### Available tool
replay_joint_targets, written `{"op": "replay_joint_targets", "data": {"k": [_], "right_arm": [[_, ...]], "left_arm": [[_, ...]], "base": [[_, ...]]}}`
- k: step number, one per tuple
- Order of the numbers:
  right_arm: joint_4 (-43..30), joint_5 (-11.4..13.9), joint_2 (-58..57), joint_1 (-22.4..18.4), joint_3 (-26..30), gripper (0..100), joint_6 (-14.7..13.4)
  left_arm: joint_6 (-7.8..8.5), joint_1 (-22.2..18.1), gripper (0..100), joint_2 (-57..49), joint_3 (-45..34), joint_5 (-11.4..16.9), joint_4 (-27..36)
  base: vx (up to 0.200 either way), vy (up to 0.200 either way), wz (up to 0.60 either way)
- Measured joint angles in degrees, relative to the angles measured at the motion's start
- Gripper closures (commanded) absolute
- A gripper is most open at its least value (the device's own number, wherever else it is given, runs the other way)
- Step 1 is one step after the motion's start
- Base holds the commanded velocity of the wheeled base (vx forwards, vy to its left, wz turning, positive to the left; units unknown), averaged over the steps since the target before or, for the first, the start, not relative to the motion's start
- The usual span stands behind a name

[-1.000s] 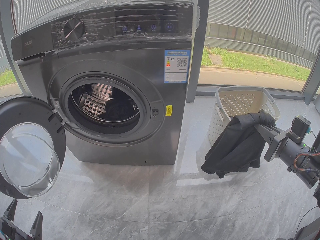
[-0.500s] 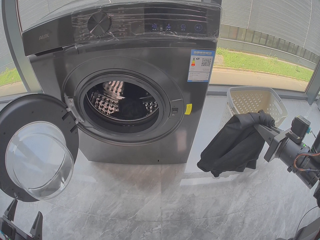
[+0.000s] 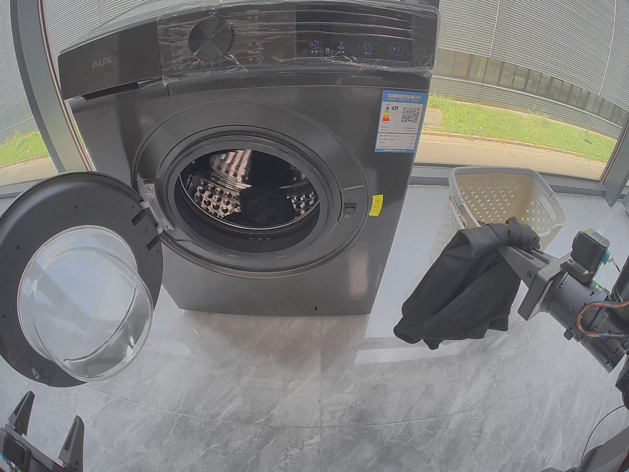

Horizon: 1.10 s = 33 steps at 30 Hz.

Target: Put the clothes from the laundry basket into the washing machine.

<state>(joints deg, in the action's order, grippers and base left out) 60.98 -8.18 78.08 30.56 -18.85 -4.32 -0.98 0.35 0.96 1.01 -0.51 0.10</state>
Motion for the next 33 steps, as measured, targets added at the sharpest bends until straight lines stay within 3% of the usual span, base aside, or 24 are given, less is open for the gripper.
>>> {"op": "replay_joint_targets", "data": {"k": [13, 33], "right_arm": [[0.00, -0.05, 0.30, 0.00, 0.05, 100, -0.37], [0.02, 0.00, 0.89, 0.17, 0.52, 100, -0.44]], "left_arm": [[0.02, 0.00, 0, 0.00, 0.00, 0.00, 0.01], [0.02, -0.02, 0, 0.00, 0.00, 0.00, 0.00]], "base": [[0.000, 0.200, 0.00], [0.000, 0.000, 0.00]]}}
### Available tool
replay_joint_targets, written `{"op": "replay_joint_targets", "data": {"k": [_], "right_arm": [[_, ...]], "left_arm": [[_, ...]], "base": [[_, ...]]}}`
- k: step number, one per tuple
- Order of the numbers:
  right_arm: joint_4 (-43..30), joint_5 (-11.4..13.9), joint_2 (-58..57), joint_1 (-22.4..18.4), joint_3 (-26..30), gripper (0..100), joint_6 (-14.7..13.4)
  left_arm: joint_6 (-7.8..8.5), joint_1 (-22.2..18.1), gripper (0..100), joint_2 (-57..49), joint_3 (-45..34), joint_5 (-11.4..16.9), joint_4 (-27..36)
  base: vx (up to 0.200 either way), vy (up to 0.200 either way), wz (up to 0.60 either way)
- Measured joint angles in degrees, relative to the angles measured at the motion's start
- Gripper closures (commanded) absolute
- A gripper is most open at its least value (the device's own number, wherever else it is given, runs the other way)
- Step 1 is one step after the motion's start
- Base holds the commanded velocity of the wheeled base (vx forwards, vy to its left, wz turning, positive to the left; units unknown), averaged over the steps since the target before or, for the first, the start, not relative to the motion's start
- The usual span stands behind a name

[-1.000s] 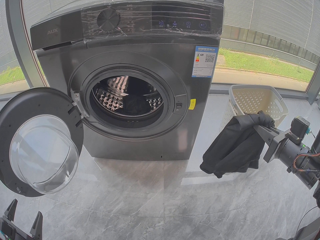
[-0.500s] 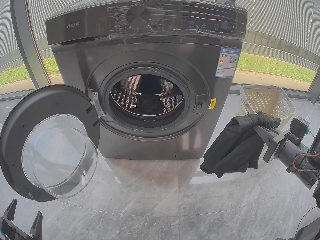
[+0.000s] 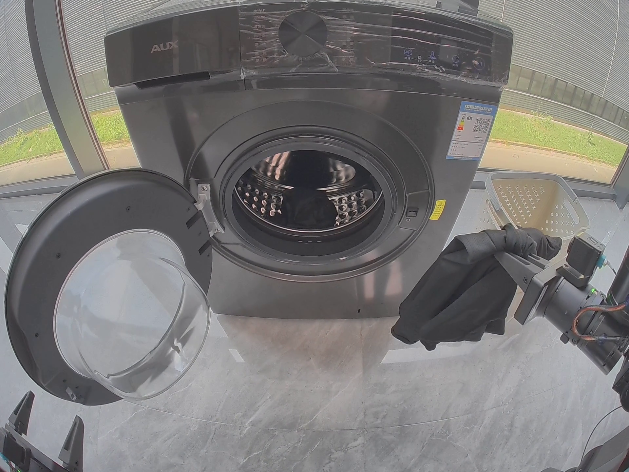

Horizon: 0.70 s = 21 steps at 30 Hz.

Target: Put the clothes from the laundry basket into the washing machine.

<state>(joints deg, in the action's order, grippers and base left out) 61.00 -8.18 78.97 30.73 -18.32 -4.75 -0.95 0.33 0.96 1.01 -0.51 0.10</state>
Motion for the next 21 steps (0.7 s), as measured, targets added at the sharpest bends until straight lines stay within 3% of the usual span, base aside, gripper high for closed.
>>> {"op": "replay_joint_targets", "data": {"k": [8, 12, 21], "right_arm": [[0.17, 0.39, 0.33, 0.96, 0.16, 100, -0.24], [0.35, 0.63, 1.07, 2.84, -0.20, 100, -1.60], [0.50, -0.05, 3.77, 8.18, -2.68, 100, -3.12]], "left_arm": [[0.06, -0.02, 0, 0.00, 0.00, -0.11, -0.05], [1.24, -0.12, 0, 0.00, 0.00, -0.49, -0.10], [1.63, -0.17, 0, 0.00, 0.00, 0.29, -0.15]], "base": [[0.000, 0.000, 0.00], [0.000, 0.000, 0.00], [0.000, 0.000, 0.00]]}}
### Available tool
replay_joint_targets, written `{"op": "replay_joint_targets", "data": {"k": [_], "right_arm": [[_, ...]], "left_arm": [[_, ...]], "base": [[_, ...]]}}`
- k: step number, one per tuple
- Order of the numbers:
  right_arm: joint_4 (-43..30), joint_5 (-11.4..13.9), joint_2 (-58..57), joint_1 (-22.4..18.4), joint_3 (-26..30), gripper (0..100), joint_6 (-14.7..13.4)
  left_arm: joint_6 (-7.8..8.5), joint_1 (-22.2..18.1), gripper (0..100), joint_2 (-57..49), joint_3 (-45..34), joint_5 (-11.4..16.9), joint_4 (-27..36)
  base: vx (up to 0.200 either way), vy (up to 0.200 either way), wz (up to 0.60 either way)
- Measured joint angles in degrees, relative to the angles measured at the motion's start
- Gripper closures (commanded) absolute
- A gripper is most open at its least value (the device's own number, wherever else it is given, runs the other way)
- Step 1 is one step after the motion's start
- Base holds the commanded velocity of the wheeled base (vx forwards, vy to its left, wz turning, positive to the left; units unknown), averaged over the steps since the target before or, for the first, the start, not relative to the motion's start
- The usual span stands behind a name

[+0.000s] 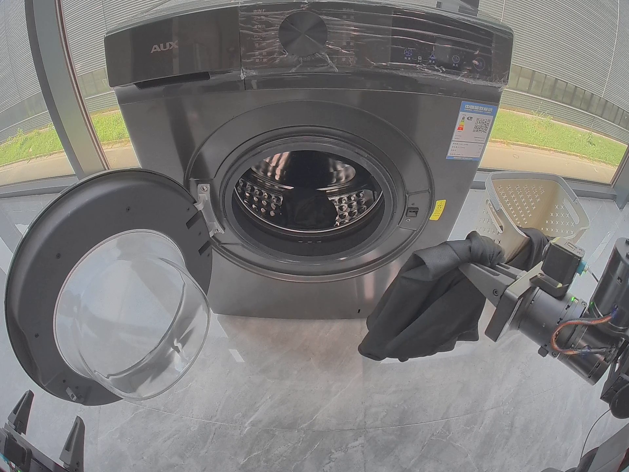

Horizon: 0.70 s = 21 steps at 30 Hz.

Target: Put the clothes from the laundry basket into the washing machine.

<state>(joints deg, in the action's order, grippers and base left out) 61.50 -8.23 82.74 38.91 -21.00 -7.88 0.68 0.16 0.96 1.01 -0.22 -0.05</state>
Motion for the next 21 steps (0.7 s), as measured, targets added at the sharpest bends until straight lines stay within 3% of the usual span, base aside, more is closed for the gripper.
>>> {"op": "replay_joint_targets", "data": {"k": [6, 10, 14, 21], "right_arm": [[0.90, -0.41, 2.88, 2.29, -1.89, 100, -2.06], [2.73, -3.16, 5.13, 2.73, -3.08, 100, -2.06], [3.15, -3.86, 6.77, 2.86, -4.13, 100, -2.05], [3.64, -4.85, 9.92, 3.06, -7.39, 100, -2.33]], "left_arm": [[0.57, 0.00, 0, 0.00, 0.00, 1.89, -0.16], [0.05, 0.00, 0, 0.00, 0.00, 2.32, -1.76], [-0.33, 0.05, 0, 0.07, 3.50, 3.67, -2.93], [0.46, 0.48, 0, 6.97, 14.34, 14.23, 0.94]], "base": [[0.000, 0.000, 0.00], [0.000, 0.000, 0.00], [0.000, 0.000, 0.00], [0.000, 0.000, 0.00]]}}
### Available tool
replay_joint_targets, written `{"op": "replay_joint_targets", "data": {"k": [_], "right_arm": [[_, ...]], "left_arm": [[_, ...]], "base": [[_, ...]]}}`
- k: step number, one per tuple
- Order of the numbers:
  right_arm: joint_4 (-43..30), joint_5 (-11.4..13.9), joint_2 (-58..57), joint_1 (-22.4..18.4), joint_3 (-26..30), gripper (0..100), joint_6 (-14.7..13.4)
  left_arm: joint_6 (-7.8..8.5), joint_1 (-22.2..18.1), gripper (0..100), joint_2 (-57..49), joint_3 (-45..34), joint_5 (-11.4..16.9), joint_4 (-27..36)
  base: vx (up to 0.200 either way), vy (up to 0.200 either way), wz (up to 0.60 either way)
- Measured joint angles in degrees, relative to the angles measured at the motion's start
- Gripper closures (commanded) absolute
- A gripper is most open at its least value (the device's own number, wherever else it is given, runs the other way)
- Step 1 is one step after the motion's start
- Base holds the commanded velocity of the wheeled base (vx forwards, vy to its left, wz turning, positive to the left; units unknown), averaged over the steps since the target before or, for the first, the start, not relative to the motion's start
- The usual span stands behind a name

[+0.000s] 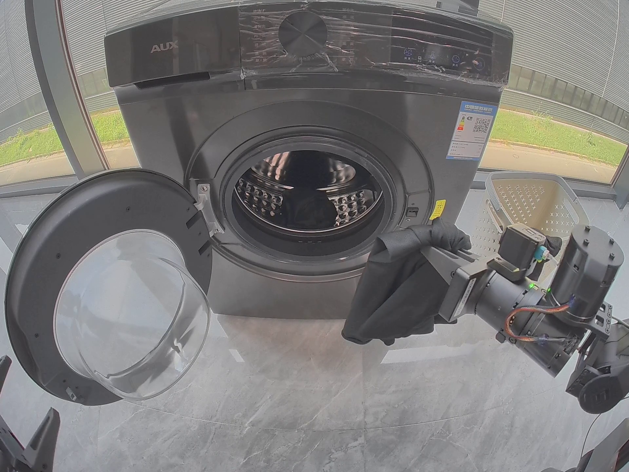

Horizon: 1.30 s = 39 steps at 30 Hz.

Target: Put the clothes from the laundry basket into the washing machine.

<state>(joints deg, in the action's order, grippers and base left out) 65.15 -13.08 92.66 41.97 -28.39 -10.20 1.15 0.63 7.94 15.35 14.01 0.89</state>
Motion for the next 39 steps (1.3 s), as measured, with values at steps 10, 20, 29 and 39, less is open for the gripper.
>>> {"op": "replay_joint_targets", "data": {"k": [10, 20, 29, 39], "right_arm": [[-0.20, -0.77, 4.94, 0.78, -6.72, 100, -3.45], [0.00, -0.51, 10.03, 1.30, -11.87, 100, -4.35], [0.22, -0.38, 13.21, 1.46, -14.24, 100, -4.46], [0.32, -0.38, 14.69, 1.57, -15.40, 100, -4.49]], "left_arm": [[3.08, 1.78, 0, 19.70, 1.27, 8.05, -9.16], [3.04, 13.60, 0, 38.80, 0.90, 9.36, -20.74], [2.51, 22.67, 0, 59.56, 1.73, 9.36, -38.36], [1.39, 30.17, 0, 75.45, 6.61, 9.97, -43.73]], "base": [[0.000, 0.000, 0.00], [0.000, 0.000, 0.00], [0.000, 0.000, 0.00], [0.000, 0.000, 0.00]]}}
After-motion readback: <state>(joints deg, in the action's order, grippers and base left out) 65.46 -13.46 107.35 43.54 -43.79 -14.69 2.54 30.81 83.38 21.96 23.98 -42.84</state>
